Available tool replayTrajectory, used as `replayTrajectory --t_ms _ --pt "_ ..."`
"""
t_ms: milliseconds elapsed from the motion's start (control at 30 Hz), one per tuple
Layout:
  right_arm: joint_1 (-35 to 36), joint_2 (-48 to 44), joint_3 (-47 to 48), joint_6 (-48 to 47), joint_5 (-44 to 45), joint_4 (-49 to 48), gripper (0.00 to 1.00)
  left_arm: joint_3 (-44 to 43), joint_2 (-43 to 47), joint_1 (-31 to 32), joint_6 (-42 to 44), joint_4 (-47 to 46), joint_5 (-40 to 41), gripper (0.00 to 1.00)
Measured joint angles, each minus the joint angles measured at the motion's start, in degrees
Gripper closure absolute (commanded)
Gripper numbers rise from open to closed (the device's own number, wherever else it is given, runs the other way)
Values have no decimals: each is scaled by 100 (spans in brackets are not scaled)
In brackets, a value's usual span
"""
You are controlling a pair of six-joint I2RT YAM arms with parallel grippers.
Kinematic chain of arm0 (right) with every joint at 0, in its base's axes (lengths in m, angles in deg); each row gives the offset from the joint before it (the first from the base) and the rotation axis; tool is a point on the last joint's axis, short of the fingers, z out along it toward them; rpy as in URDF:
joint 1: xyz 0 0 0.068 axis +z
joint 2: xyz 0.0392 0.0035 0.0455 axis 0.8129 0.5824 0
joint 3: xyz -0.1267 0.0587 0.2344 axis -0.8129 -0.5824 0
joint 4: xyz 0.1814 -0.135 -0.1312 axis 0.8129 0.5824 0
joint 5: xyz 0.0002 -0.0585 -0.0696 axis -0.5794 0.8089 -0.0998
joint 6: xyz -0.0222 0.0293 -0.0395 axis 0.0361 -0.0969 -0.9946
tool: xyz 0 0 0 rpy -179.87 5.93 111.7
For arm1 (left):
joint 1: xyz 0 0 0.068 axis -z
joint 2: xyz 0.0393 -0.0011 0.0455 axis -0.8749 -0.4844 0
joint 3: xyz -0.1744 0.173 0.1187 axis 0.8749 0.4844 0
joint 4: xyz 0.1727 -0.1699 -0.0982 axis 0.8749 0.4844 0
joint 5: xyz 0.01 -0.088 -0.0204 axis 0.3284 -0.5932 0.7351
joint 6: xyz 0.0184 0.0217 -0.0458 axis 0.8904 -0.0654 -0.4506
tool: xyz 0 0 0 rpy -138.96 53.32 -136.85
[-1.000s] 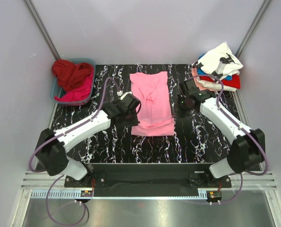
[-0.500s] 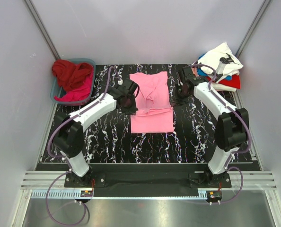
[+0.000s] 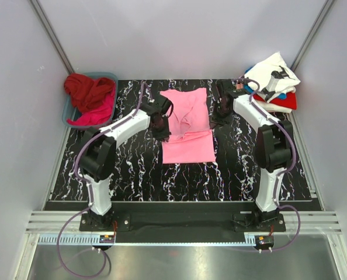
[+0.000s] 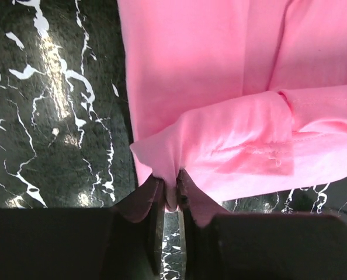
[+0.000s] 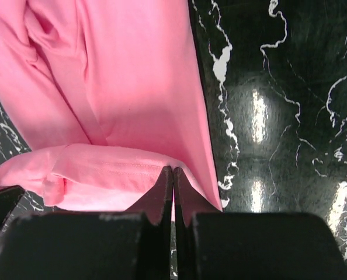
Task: Fold and stack the t-shirts
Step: Fold the tshirt
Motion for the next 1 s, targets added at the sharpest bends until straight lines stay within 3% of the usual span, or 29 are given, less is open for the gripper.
replayTrajectory --t_ms 133,167,233,267,300,333,400,467,600,733,833,1000 --pt "-50 422 334 -22 0 72 100 -278 -302 -151 101 35 -85 77" --pt "-68 542 413 -26 2 92 100 -387 -424 -188 131 39 -96 67" --pt "-127 802 586 -28 -4 142 81 -597 -699 -271 225 26 -142 54" --pt "-170 951 688 -37 -31 153 72 -708 -852 -313 254 26 -190 43" --pt "-216 1091 793 -66 -57 173 48 -800 -984 -343 306 26 -225 38" --pt "-269 1270 951 -55 -107 240 39 -933 -1161 -387 328 44 -271 35" --pt "-391 1596 1263 -144 -184 304 26 -1154 -1453 -470 356 66 -332 29" --pt "-527 1871 1611 -164 -251 452 22 -1381 -1646 -557 385 199 -369 26" --pt "-778 1884 1862 -170 -280 549 20 -1716 -1565 -704 444 439 -238 21" --pt "-935 1132 1158 -151 -251 299 21 -1451 -789 -756 461 372 96 20" --pt "-916 94 127 -107 -372 15 35 -798 247 -702 461 197 256 23" --pt "-632 -1137 -1073 57 -866 -577 73 7 1104 -409 463 -219 295 30"
